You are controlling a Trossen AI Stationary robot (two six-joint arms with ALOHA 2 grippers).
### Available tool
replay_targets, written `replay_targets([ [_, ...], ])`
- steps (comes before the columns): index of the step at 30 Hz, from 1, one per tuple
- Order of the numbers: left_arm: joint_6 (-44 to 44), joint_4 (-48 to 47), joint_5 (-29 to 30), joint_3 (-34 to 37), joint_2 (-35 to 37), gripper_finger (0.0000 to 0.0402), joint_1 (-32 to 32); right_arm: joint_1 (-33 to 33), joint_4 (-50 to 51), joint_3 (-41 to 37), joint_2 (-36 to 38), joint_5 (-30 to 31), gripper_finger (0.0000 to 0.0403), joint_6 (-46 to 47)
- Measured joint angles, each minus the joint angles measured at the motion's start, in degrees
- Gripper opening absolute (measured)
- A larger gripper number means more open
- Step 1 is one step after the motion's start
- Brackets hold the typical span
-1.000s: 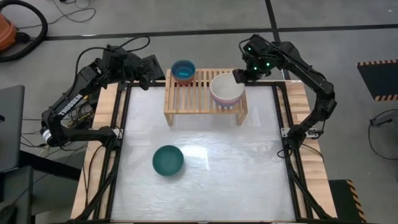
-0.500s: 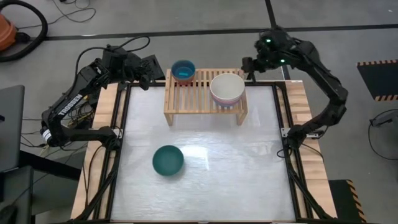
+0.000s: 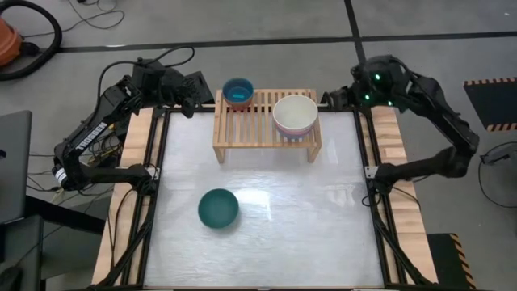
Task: Place and stack bowls onto a shelf
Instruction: Stack the white bowl on top of the pink bowl on the shelf, then stack the green bowl on top of the white bowl on the shelf
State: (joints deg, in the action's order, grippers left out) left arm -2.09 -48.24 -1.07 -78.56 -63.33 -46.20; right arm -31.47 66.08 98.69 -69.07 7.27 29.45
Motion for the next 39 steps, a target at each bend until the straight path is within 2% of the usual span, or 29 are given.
replay_targets([
  [5,-0.5,1.2,-0.1,0.0,0.0,0.0192,0.0,2.2,-11.0,-11.5,6.9,0.3,0.0108,3.7],
  [10,-0.6,2.2,-0.1,0.0,0.0,0.0192,0.0,5.5,-28.9,-25.4,12.6,0.3,0.0108,6.6],
  [14,-0.6,2.8,-0.1,0.0,0.0,0.0192,0.0,8.7,-42.8,-35.7,13.6,1.1,0.0108,7.0],
  [18,-0.6,2.8,0.3,0.0,0.0,0.0192,0.0,11.9,-52.0,-42.6,13.7,5.3,0.0107,6.7],
  [24,-1.6,2.7,0.3,0.0,0.0,0.0192,0.0,13.8,-54.8,-47.9,13.5,10.7,0.0107,8.5],
  [29,-2.2,2.7,0.4,0.0,0.0,0.0192,0.0,13.7,-57.4,-48.7,13.6,10.8,0.0107,8.1],
  [34,-2.2,2.7,-0.2,0.0,0.0,0.0192,0.0,13.7,-64.6,-48.7,15.5,10.8,0.0107,6.6],
  [36,-2.0,2.7,-2.2,0.0,0.0,0.0192,0.0,14.1,-67.3,-48.7,16.9,10.7,0.0107,4.1],
  [39,0.0,2.6,-8.6,0.0,0.0,0.0192,0.0,15.8,-71.9,-48.7,18.7,8.5,0.0107,-0.1],
])
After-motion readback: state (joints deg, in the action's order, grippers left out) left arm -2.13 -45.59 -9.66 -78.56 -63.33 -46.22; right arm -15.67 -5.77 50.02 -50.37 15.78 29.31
